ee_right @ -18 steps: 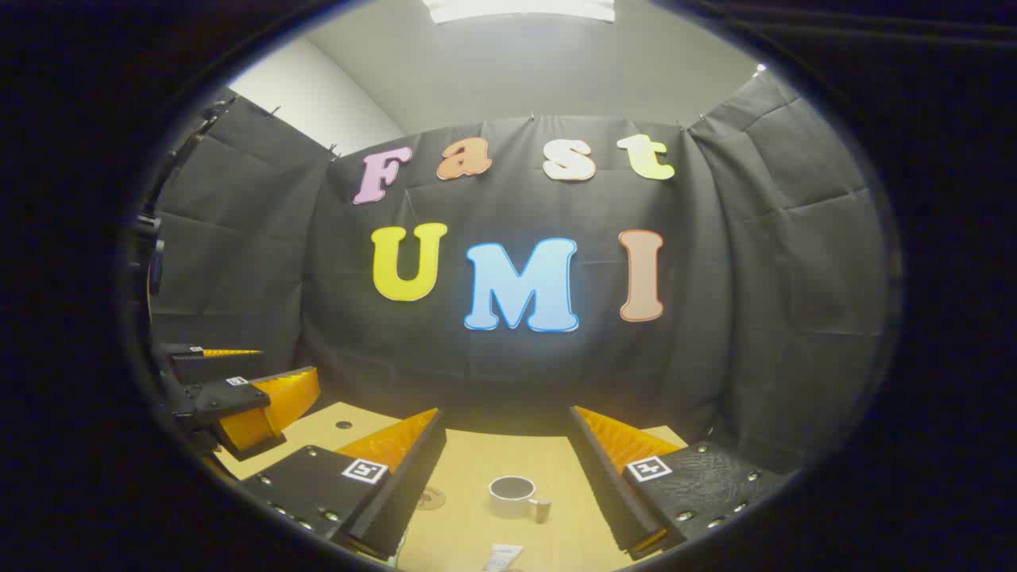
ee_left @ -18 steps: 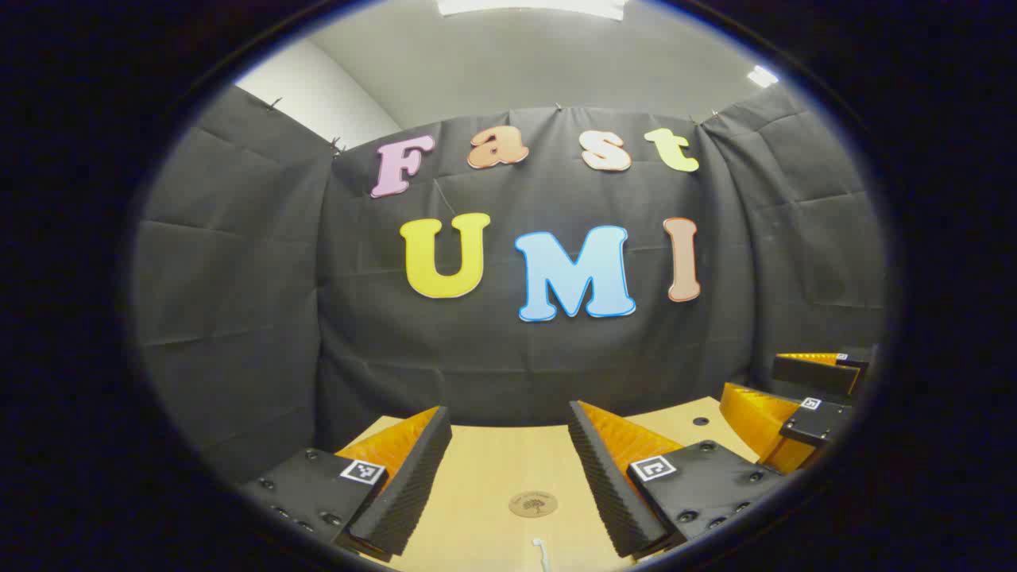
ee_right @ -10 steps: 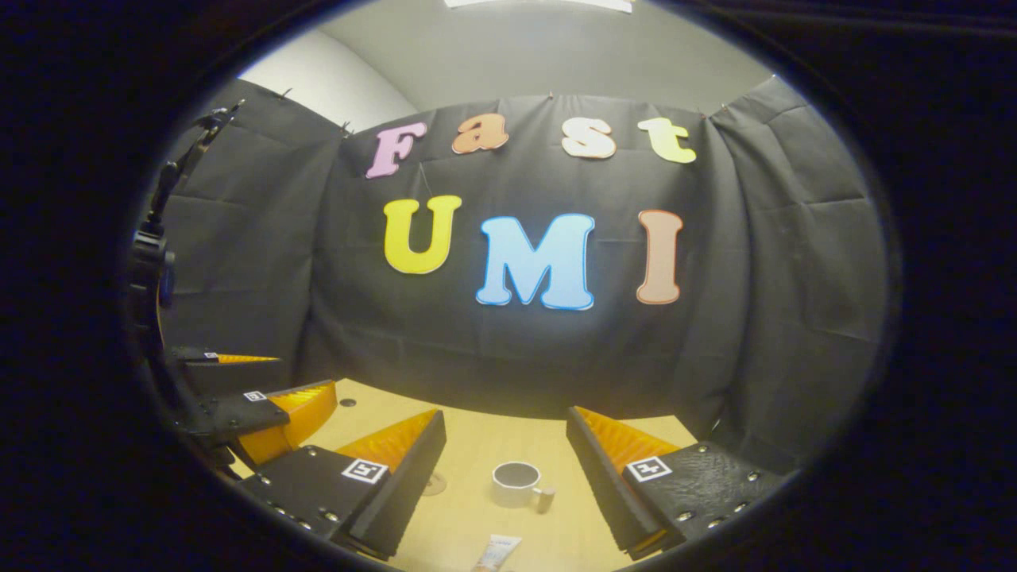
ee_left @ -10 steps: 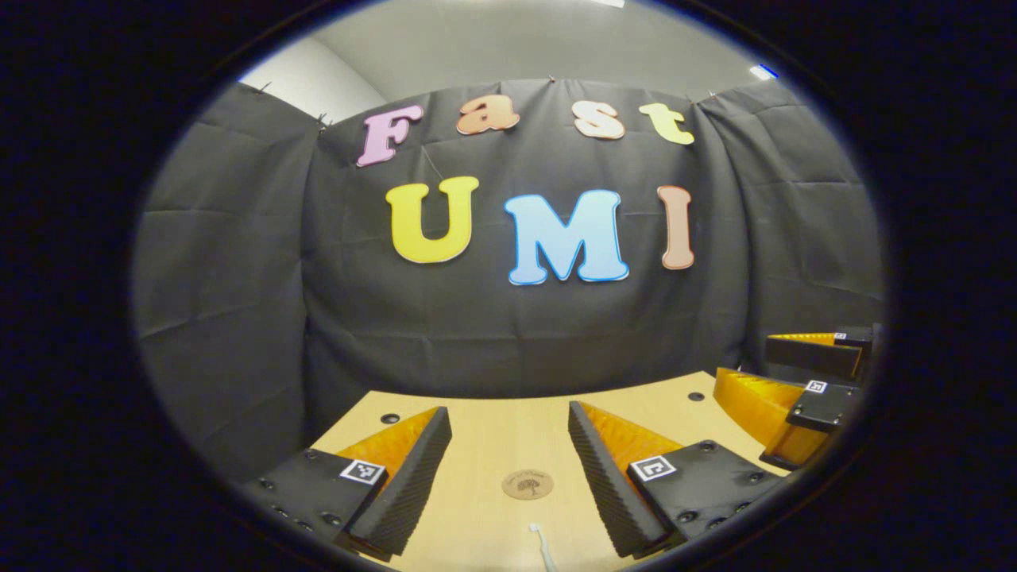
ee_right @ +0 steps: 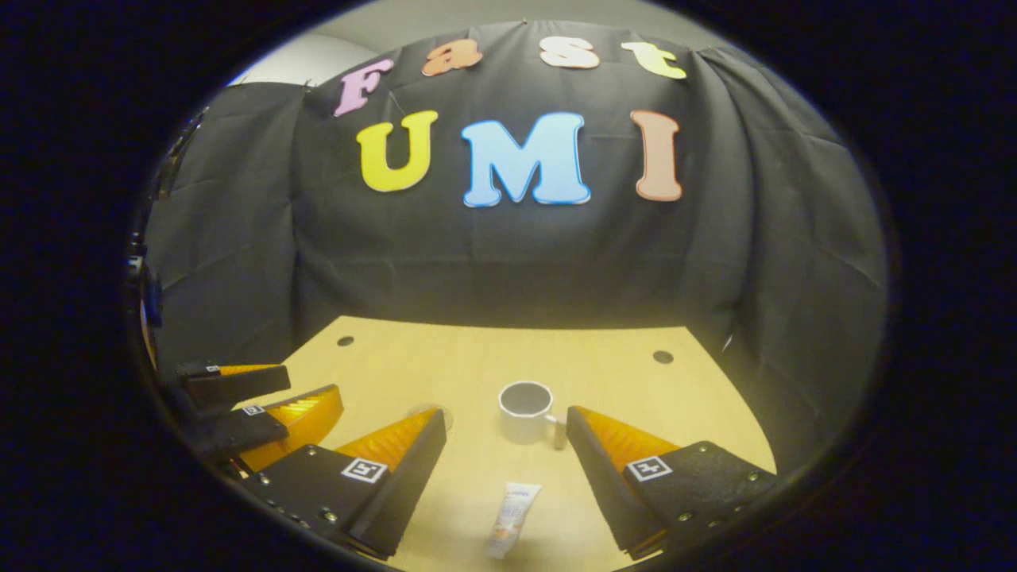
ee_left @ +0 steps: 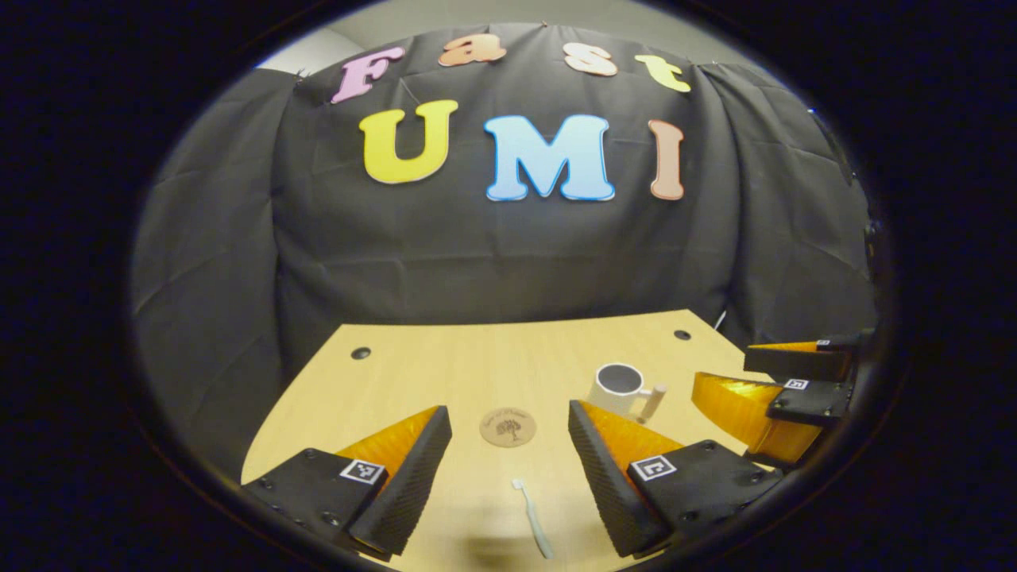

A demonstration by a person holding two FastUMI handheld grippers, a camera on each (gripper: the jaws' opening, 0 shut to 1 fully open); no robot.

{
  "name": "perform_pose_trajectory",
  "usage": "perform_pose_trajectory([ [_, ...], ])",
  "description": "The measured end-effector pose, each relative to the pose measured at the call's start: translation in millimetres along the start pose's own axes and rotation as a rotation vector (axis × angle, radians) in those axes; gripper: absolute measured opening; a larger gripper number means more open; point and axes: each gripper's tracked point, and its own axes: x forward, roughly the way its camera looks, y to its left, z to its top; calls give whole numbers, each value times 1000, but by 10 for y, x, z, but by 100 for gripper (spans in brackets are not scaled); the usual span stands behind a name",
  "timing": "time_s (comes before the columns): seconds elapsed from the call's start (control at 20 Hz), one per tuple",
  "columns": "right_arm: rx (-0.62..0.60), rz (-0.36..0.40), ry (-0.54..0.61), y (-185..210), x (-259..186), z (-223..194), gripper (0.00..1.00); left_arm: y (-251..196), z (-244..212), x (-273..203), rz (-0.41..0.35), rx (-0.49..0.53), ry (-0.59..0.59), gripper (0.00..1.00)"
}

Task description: Put the toothbrush and toothpaste on the desktop into the cup, then pick up the cup and place it on the coaster on the desktop.

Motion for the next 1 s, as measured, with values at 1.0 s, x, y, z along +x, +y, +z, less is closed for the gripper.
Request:
perform_pose_trajectory([
  [1.0, 82, -65, 647, -97, 511, -1758, 95, -33, -2112, 520, 35, -109, 595, 98],
])
